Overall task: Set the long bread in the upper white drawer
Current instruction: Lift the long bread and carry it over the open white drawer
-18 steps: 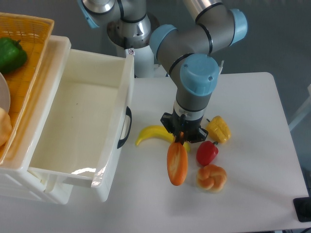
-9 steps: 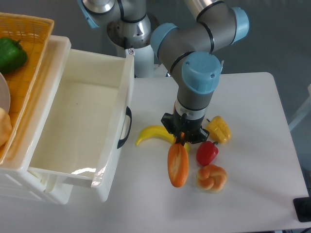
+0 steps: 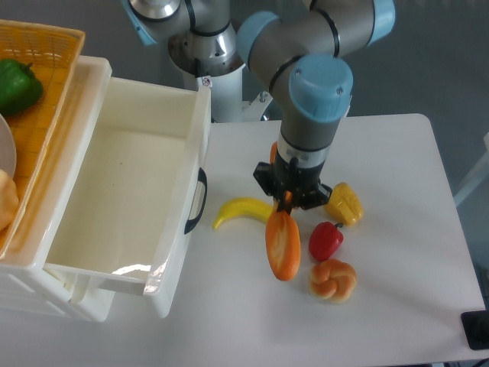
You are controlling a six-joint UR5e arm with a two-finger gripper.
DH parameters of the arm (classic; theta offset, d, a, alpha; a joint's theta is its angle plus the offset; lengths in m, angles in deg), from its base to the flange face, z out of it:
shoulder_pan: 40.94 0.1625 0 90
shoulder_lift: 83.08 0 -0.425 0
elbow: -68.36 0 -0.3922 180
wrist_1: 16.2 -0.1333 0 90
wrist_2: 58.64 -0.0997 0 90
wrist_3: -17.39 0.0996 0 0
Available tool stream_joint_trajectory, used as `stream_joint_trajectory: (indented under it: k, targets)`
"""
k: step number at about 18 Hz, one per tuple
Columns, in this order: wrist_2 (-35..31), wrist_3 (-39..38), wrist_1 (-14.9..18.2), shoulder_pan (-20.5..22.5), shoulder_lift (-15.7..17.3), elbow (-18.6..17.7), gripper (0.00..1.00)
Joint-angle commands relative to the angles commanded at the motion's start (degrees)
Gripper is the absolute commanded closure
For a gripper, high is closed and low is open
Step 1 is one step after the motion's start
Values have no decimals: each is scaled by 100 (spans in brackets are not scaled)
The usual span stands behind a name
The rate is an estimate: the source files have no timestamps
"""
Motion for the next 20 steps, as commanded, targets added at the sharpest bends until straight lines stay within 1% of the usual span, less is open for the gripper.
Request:
stream_joint_trajectory:
  k: [1, 3, 5, 7, 10, 15, 17, 19, 20]
  targets:
    - [0, -158, 70, 9, 35, 17, 93]
    - [44, -457, 106, 0, 97, 35, 93]
    - [306, -826, 115, -35, 123, 114, 92]
    - [553, -1160, 133, -52, 307, 149, 91]
    - [817, -1258, 203, -96, 597, 150, 91]
    - [1336, -1425, 238, -149, 975, 114, 91]
    - [1459, -1653, 221, -202, 1090, 114, 91]
    - [1643, -1890, 186, -342, 1143, 114, 91]
    - [1635, -1961, 177, -421, 1178, 106, 90]
